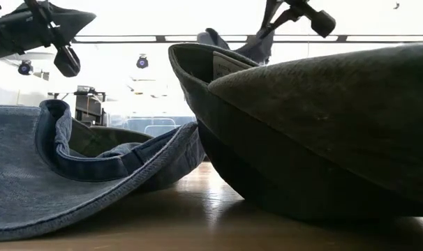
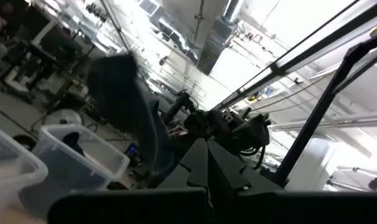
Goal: Pick & Place hat
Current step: Put the top blue cap into the right transparent bin
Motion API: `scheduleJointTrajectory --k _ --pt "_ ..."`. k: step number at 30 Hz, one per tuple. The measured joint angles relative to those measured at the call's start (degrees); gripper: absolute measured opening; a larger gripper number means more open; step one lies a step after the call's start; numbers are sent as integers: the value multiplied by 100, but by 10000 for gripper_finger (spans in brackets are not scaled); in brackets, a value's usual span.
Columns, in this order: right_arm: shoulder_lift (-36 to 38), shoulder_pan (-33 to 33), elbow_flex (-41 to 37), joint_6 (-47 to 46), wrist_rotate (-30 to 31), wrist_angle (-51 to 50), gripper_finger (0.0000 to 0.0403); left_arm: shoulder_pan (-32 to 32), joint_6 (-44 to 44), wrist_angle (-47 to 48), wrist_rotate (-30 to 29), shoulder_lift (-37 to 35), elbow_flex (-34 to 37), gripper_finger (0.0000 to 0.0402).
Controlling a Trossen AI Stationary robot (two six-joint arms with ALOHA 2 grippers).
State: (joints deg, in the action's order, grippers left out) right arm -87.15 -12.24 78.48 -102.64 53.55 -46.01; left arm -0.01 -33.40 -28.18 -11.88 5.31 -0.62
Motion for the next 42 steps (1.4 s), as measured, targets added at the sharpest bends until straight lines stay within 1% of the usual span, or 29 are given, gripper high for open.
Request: scheduleJointTrajectory --k 4,6,9,12,14,20,26,28,31,34,37,40,42 --pt "-120 -28 34 473 65 453 13 0 -282 -298 7 220 0 0" --pt "-137 -28 106 681 67 488 13 -4 -315 -650 48 374 -13 0" --pt "-160 -28 277 982 159 469 13 -6 -145 -811 302 640 -306 0" --pt "-186 -25 517 1454 227 466 13 -9 190 -734 659 1087 -859 0" --pt "-175 -26 678 1790 247 452 13 -11 478 -449 831 1540 -1366 0" --pt "-212 -84 1103 2551 685 434 13 -11 1176 1468 828 2979 -3034 0" --pt "-210 -270 1219 2956 1370 442 13 -11 1672 1708 824 4145 -4243 0" --pt "-205 -333 1226 2959 1547 454 13 -8 1831 1606 821 4449 -4610 0" --pt "-215 -412 1224 3062 1597 458 13 -2 2020 1720 770 4945 -5016 1" --pt "-227 -500 1224 3193 1811 444 13 29 2209 2014 592 5370 -5362 1" --pt "-219 -559 1224 3341 1983 440 13 88 2377 2292 434 5597 -5676 4" --pt "-171 -601 1220 3479 2013 436 13 148 2497 2391 199 5655 -5902 24" --pt "-135 -610 1220 3584 2019 437 13 153 2594 2439 -109 5673 -5963 44"
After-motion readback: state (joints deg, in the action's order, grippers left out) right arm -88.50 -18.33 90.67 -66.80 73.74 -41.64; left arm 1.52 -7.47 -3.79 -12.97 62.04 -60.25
